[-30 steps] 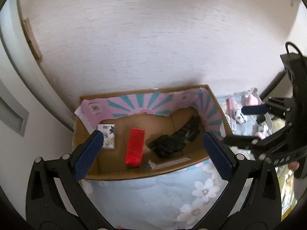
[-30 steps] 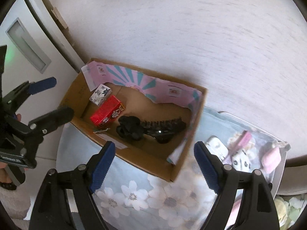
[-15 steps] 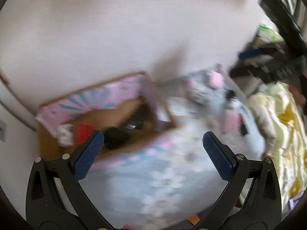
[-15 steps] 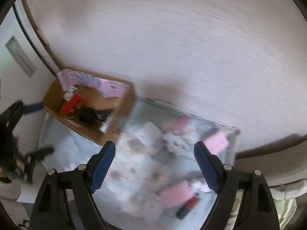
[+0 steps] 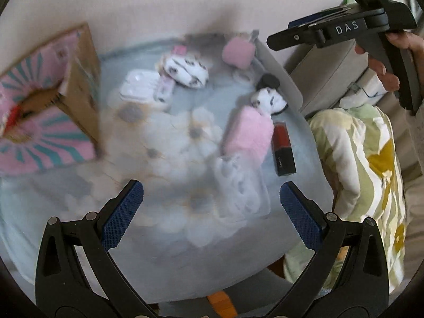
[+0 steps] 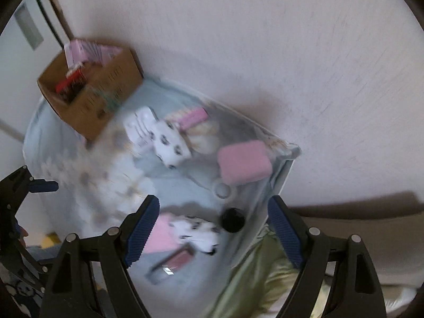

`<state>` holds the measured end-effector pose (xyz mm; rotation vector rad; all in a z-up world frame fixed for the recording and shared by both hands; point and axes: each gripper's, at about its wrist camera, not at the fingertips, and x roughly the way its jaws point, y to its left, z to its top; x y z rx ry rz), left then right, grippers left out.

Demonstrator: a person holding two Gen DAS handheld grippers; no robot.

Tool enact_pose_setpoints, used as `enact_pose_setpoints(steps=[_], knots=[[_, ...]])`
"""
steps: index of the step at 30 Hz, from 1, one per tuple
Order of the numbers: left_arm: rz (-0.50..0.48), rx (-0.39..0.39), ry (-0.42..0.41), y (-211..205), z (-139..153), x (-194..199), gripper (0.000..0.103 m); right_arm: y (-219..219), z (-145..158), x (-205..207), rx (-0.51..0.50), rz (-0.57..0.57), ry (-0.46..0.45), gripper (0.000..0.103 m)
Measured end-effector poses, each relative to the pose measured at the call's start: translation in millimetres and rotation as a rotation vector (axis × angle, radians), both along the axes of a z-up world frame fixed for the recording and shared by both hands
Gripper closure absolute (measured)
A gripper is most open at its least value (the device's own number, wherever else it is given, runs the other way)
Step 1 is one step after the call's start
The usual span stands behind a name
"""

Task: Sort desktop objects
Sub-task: 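Grasp the clear plastic case with the left tool while the right tool grasps the pink fluffy item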

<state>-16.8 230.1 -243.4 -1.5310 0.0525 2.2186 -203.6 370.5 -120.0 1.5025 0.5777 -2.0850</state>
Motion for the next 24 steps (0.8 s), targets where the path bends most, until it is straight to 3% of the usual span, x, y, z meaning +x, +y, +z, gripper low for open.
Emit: enact_pose_setpoints(steps=[10,24], knots=[[0.093,-0.039,-0.078,24,-48,-8,0.0,12,-57,-43,-0.029,0.1,-0.056,0.022],[0.136,0.001,-0.093,22,-62,-7,0.002,8,-88,-76,-0.042,0.103,-0.077,0.022]])
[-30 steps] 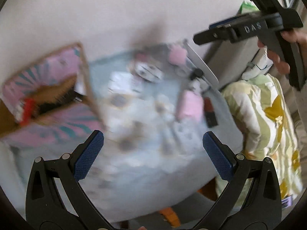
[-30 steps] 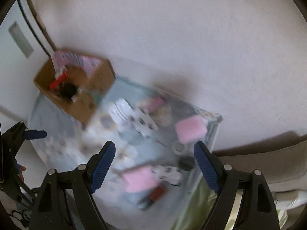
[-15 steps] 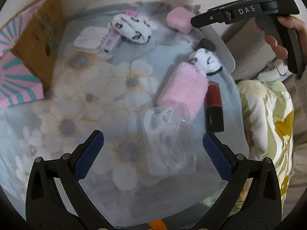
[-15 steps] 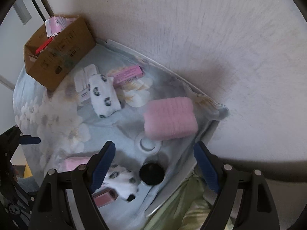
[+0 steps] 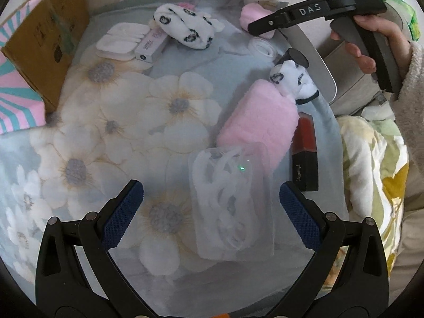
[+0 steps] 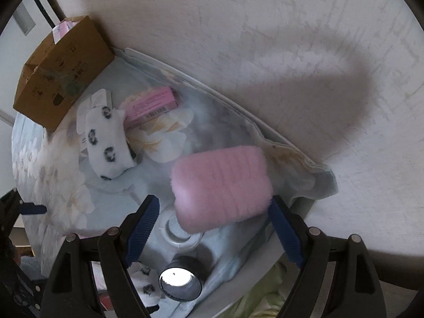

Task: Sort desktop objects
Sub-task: 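Grasp the clear plastic case with the left tool while the right tool grasps the pink fluffy item, then carry the clear case and pink fluffy item over the cardboard box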

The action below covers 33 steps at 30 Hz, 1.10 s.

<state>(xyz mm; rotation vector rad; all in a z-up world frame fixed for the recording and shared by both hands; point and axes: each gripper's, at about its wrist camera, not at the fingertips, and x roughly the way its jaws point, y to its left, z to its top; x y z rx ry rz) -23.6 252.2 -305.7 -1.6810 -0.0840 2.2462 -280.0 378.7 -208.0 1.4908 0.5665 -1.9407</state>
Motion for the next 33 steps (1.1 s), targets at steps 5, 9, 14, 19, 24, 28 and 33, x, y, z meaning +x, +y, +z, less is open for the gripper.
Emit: enact_pose_setpoints(steps=[5,9,14,19,24,28,33], knots=[[-0.002,-0.019,0.028,0,1,2,0.019,-1,1,2,-0.001,0.009,0.029,0.037],[-0.007,-0.03,0.043,-1,4,1,0.046,0,4,4,0.01,0.014,0.04,0.059],[0.007,-0.012,0.044,-9,7,2,0.049,0,17,7,0.002,-0.007,0.066,0.077],[0.003,-0.008,0.053,-14,15,2,0.05,0,27,11,0.001,-0.027,0.086,0.082],[-0.002,-0.026,0.081,-24,30,6,0.05,1,48,17,-0.033,-0.049,0.098,0.083],[0.016,-0.015,0.095,-24,45,11,0.05,1,65,21,-0.039,-0.055,0.114,0.083],[0.03,-0.036,0.132,-39,75,7,0.05,3,93,20,-0.052,-0.052,0.132,0.083]])
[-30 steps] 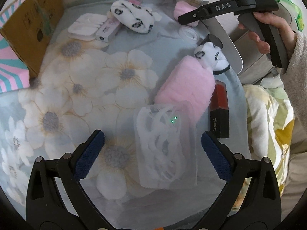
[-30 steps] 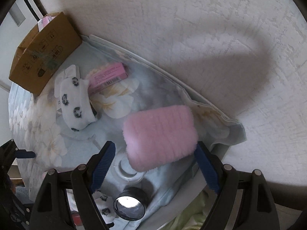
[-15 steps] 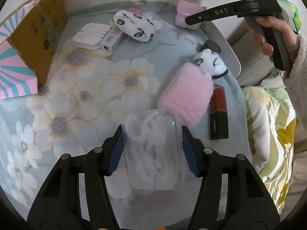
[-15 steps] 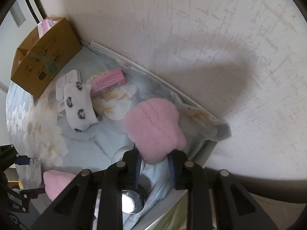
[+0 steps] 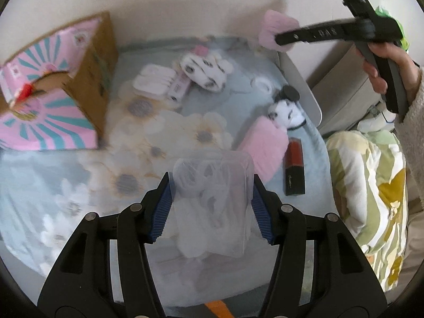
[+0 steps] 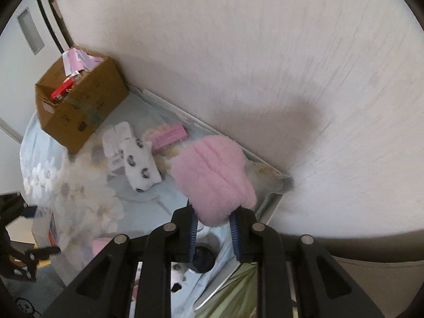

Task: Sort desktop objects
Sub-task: 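Carry the clear case and pink fluffy item over the cardboard box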

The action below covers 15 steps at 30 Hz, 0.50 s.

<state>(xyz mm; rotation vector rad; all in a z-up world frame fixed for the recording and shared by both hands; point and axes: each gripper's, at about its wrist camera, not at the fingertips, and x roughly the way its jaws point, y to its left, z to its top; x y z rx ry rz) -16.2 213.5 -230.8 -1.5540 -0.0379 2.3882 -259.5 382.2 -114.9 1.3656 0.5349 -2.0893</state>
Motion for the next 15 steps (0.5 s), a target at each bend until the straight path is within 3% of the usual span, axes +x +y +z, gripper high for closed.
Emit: enact_pose_setpoints(steps=[7,15], knots=[[0.016,-0.004,0.069,-28,53,-9,0.05,-3,33,24,-0.036,-0.01,0.028,0.083],[-0.005,0.002,0.128,-59,96,-28,0.05,-51,77,46,-0.089,0.026,0.03,0.083]])
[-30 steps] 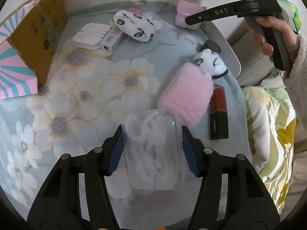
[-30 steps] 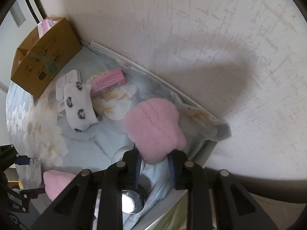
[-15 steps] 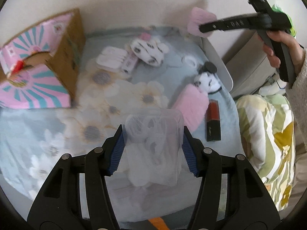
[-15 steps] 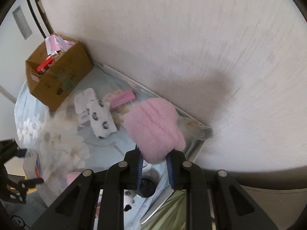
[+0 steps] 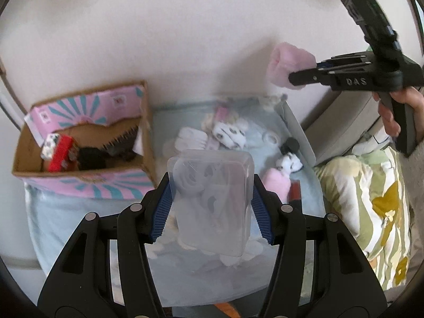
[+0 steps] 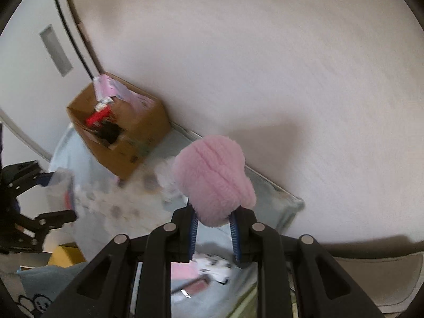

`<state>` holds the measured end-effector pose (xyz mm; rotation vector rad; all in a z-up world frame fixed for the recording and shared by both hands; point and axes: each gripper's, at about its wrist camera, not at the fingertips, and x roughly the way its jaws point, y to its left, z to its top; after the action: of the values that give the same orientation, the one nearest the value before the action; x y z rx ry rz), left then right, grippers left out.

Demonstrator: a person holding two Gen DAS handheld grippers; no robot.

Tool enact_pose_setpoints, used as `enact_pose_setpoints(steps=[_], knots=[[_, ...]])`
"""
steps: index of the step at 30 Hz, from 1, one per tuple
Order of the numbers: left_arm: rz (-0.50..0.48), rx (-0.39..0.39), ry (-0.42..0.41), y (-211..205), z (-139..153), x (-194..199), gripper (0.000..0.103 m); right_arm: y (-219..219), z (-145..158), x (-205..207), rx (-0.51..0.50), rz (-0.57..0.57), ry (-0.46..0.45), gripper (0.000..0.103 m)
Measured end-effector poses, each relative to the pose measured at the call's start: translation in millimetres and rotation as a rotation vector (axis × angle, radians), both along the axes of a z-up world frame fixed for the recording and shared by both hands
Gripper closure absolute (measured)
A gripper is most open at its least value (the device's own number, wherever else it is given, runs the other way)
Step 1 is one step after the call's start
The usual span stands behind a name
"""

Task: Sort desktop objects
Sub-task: 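Carry the clear case and pink fluffy item over the cardboard box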

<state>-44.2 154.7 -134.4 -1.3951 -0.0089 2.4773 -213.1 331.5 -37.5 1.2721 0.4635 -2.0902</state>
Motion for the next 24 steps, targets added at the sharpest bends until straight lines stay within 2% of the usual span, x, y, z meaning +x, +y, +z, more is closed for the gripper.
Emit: enact_pose_setpoints(steps=[9,13,18,24], knots=[[-0.008,-0.026,0.059,-79,46,-31,0.05,-94,41,16,-0.032,0.05,0.019,0.083],[0.014,-0.046,0.078,-125,55,-52,0.05,-141,42,19,-0.051,0.071,0.009,0.083],[0.056,-0.08,0.071,-184,51,-84,0.05,-197,26,18,-0.065,0.1,-0.031,0.083],[0.108,-0.111,0.034,-243,20,-118,0.05,-247,-21,9,-0.052,0.093,-0.114,0.083]])
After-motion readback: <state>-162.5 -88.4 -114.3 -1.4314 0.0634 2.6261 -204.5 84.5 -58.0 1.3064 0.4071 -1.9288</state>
